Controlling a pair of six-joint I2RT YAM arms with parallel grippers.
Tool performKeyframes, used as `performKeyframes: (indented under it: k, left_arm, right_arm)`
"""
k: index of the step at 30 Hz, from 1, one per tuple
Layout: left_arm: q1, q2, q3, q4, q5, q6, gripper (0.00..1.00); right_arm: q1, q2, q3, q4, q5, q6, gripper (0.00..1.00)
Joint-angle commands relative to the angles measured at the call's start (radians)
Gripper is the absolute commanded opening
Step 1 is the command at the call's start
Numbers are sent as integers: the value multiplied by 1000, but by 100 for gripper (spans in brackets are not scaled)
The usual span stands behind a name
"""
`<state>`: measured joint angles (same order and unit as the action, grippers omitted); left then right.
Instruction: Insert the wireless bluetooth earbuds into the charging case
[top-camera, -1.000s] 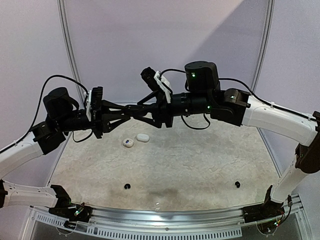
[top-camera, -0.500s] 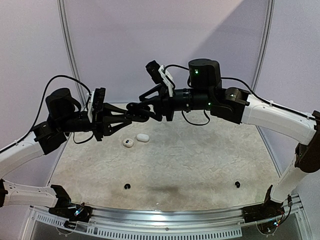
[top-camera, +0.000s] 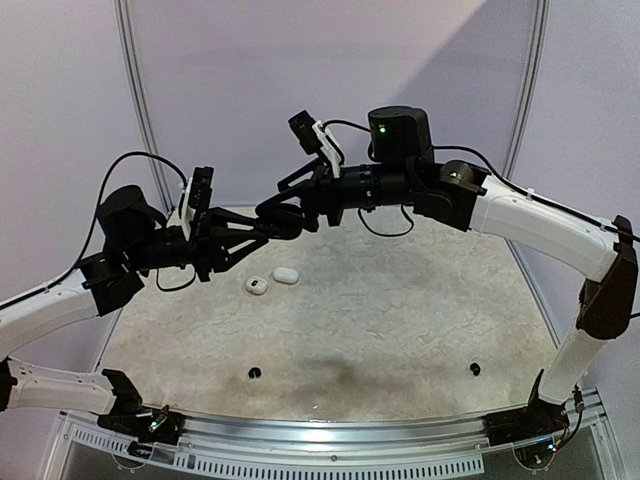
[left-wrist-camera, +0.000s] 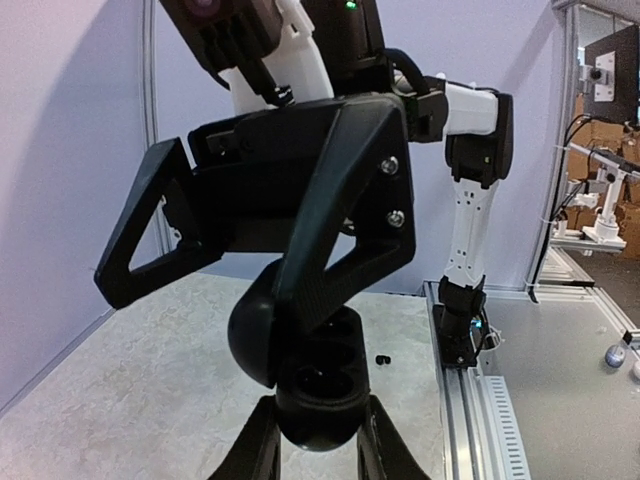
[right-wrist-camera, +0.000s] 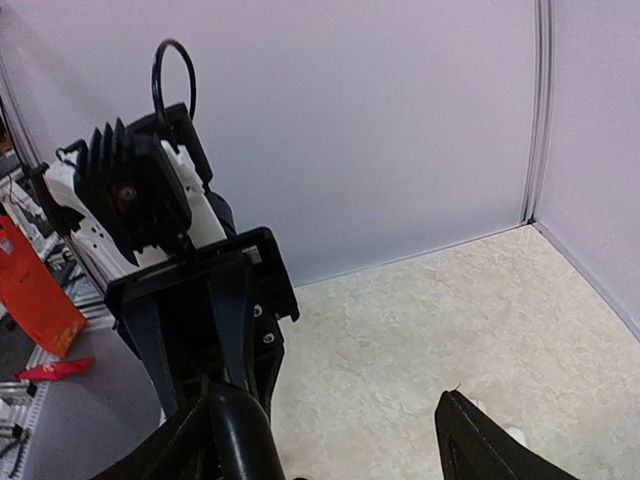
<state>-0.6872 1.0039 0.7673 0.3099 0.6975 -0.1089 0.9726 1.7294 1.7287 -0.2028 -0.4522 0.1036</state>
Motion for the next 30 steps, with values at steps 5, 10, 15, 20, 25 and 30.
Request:
performKeyframes:
  k: [5,10,15,20,25,30]
  left_arm:
    - [2,17,-31,43,-36,-58,0]
    - [11,2,-44,41,-76,-61,0]
    - [12,-10,-58,42,-98,-55,0]
    - [12,-17,-70,52,-99,-51,0]
    - [12,-25,-78,55,-96,-49,0]
    - [12,-26,-75,55,-91,-45,0]
  right_arm:
    - [-67,-8,51,129,-154,109,81]
    - [-129,-58,44,33,30,164,81]
    - [-269,-97,7,-551,583,427,65]
    - [-336,-136,-239,-869,744,575,64]
    - [-367,-188,-503,-1006,783,702,46]
    - [-388,-277,-704,-989,730,777,35]
